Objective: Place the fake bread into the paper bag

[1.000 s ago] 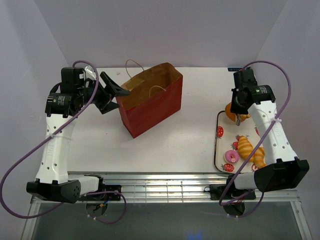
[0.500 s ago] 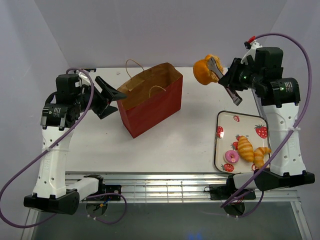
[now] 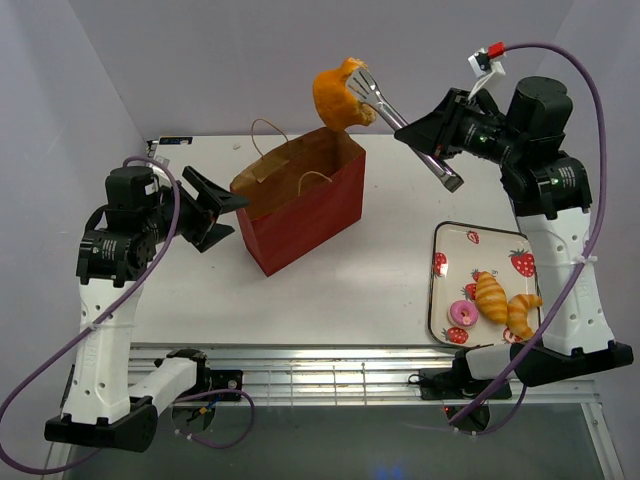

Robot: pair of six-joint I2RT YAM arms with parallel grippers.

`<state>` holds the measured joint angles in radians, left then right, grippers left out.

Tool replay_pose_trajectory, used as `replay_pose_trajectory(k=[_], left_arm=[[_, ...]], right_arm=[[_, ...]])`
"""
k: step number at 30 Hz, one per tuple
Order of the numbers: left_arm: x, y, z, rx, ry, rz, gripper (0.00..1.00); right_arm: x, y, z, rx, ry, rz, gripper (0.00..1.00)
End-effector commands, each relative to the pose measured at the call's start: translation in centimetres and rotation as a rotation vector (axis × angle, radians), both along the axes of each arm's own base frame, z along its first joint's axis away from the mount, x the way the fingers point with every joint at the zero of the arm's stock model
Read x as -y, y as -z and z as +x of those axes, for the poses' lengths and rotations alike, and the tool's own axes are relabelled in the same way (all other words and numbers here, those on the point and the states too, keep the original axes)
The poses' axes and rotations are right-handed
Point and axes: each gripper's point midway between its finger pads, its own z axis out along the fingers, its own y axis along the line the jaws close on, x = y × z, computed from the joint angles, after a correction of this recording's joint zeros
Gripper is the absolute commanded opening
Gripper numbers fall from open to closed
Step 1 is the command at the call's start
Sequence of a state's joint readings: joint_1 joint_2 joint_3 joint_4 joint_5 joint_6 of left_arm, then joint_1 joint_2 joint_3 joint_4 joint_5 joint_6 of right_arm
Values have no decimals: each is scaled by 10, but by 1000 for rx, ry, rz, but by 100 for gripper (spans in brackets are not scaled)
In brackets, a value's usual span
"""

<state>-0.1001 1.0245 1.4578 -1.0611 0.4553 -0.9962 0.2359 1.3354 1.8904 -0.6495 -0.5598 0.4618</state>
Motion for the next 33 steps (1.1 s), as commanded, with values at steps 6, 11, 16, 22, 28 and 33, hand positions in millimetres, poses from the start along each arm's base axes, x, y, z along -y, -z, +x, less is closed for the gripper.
replay_pose_trajectory(k=[6, 11, 16, 22, 28, 33], left_arm=[[-3, -13, -5, 43, -36, -26, 83], [-3, -14, -8, 46, -36, -30, 83], [-3, -14, -11, 52, -34, -30, 83], [-3, -14, -10, 51, -34, -29, 83], [-4, -12, -11, 51, -34, -26, 83], [-3, -13, -10, 55, -23, -24, 83]], right_arm=[[-62, -8, -1, 59, -169, 38, 9], [-76, 14, -1, 26, -197, 8, 9], [-82, 33, 2, 2, -190, -39, 13], [-85, 56, 6, -56, -187, -82, 17], [-84, 79, 9, -94, -170, -147, 19], [-84, 96, 11, -133, -166, -186, 23]])
